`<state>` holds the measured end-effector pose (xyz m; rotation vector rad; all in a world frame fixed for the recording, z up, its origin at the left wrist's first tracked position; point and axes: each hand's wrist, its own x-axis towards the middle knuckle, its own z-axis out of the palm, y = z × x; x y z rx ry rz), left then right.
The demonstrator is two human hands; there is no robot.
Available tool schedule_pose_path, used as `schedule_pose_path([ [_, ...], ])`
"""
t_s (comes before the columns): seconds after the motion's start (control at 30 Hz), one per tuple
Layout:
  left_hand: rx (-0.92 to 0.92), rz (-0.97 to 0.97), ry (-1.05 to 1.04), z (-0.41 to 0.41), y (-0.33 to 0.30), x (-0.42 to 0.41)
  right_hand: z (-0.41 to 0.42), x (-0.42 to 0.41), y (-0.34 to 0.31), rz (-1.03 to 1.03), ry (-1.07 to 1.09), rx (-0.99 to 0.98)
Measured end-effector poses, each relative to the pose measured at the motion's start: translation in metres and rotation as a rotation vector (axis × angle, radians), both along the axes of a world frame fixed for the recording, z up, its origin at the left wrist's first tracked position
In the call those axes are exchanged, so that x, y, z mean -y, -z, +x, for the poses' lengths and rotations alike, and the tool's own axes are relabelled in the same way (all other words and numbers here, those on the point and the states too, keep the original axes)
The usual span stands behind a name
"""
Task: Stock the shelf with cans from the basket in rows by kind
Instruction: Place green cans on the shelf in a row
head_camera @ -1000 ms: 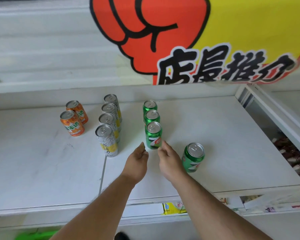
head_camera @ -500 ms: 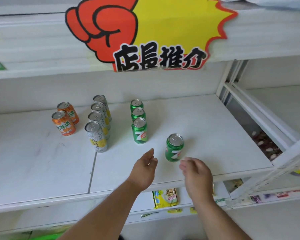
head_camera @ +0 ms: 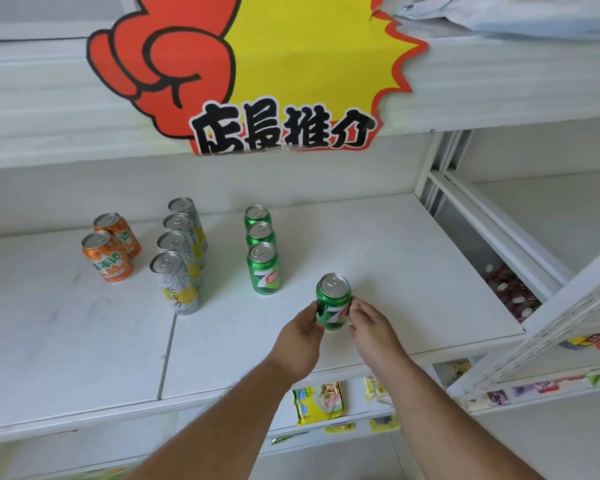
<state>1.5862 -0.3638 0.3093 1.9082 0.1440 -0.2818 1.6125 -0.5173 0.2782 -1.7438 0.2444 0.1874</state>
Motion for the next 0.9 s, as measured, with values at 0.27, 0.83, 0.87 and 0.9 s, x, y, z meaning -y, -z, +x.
schedule_pose_path([
  [0.27, 0.05, -0.064, -0.104, -0.02, -0.002, -0.031, -0.011, -0.038, -0.006, 0.007, -0.084, 0.016],
  [0.83, 0.016, -0.054, -0.24, -0.048, 0.01, -0.087, -0.019, -0.076, 0.001, -0.052, -0.242, 0.051],
  [0.87, 0.015, -0.055, -0.232, -0.048, 0.012, -0.085, -0.019, -0.077, 0.002, -0.058, -0.239, 0.051],
  [0.9, 0.02, -0.053, -0.218, -0.048, 0.011, -0.083, -0.02, -0.078, 0.003, -0.068, -0.237, 0.056],
])
